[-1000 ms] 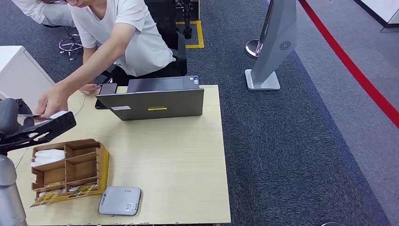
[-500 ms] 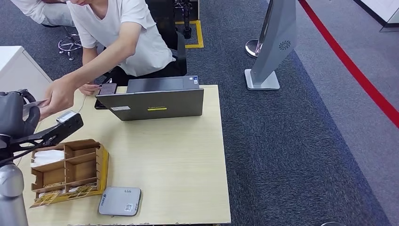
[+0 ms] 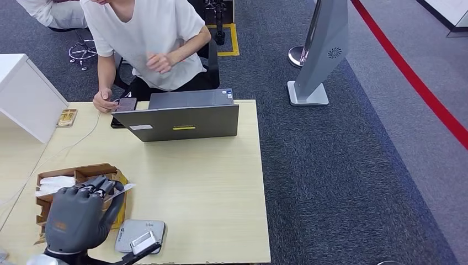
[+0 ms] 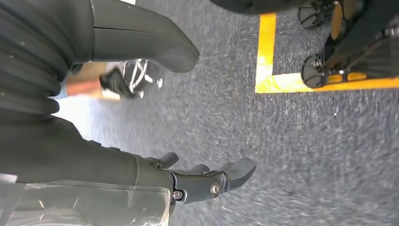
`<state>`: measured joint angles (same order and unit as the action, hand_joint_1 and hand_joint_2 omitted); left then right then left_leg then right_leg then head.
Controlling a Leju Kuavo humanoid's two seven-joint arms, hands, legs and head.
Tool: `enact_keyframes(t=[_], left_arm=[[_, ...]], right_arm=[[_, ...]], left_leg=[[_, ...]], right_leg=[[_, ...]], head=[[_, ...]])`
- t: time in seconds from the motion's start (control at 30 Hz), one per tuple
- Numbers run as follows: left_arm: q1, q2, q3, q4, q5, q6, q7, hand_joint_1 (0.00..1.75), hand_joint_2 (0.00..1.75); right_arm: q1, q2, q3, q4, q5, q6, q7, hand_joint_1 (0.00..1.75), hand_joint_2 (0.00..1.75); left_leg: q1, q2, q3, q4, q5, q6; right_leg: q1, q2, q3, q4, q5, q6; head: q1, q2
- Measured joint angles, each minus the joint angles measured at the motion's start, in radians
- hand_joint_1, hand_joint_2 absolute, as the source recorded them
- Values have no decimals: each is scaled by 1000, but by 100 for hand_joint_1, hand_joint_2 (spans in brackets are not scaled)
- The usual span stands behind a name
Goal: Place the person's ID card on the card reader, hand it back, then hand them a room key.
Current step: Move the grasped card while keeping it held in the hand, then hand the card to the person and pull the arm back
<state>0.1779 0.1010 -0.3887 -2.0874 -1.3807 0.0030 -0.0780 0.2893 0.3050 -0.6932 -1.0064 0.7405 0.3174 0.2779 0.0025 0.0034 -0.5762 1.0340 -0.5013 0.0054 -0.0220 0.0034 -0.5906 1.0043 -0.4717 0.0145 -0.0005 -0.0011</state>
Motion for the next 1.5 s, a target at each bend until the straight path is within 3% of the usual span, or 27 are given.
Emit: enact_keyframes(t=[0.33, 0.57, 0.83, 1.03, 1.23, 1.5], left_arm=[[27, 3, -25, 173, 26, -12, 42, 175, 175], [43, -42, 13, 286, -95, -121, 146, 175, 175], [70, -101, 77, 358, -143, -187, 123, 175, 175], [68, -119, 89, 371, -145, -214, 113, 175, 175], [63, -121, 90, 363, -149, -135, 103, 175, 175], [11, -121, 90, 229, -153, -35, 79, 175, 175]], right_arm=[[38, 0, 129, -39, 35, 18, -26, 0, 175], [30, 0, 131, -43, 100, 27, -26, 0, 175], [13, 0, 112, -42, 155, 41, -39, 0, 175], [9, 0, 96, -35, 179, 47, -60, 0, 175], [10, 0, 93, -33, 151, 39, -58, 0, 175], [45, 0, 141, -55, 62, 24, -15, 0, 175]], left_leg=[[0, 0, 1, 0, 2, -1], [0, 0, 1, 0, 2, -1], [0, -1, 1, 0, 2, -1], [0, -2, 2, 0, 2, -1], [0, -2, 3, 0, 3, -1], [0, -3, 3, 0, 3, 0]], right_leg=[[0, 0, 1, 0, 1, -1], [0, 0, 2, 0, 1, -1], [0, -1, 2, 0, 1, -1], [0, -3, 4, 0, 1, -1], [0, -3, 4, 0, 1, -1], [0, -4, 4, 0, 1, -1]], head=[[0, 0], [0, 0], [0, 0], [0, 0], [0, 0], [0, 0]])
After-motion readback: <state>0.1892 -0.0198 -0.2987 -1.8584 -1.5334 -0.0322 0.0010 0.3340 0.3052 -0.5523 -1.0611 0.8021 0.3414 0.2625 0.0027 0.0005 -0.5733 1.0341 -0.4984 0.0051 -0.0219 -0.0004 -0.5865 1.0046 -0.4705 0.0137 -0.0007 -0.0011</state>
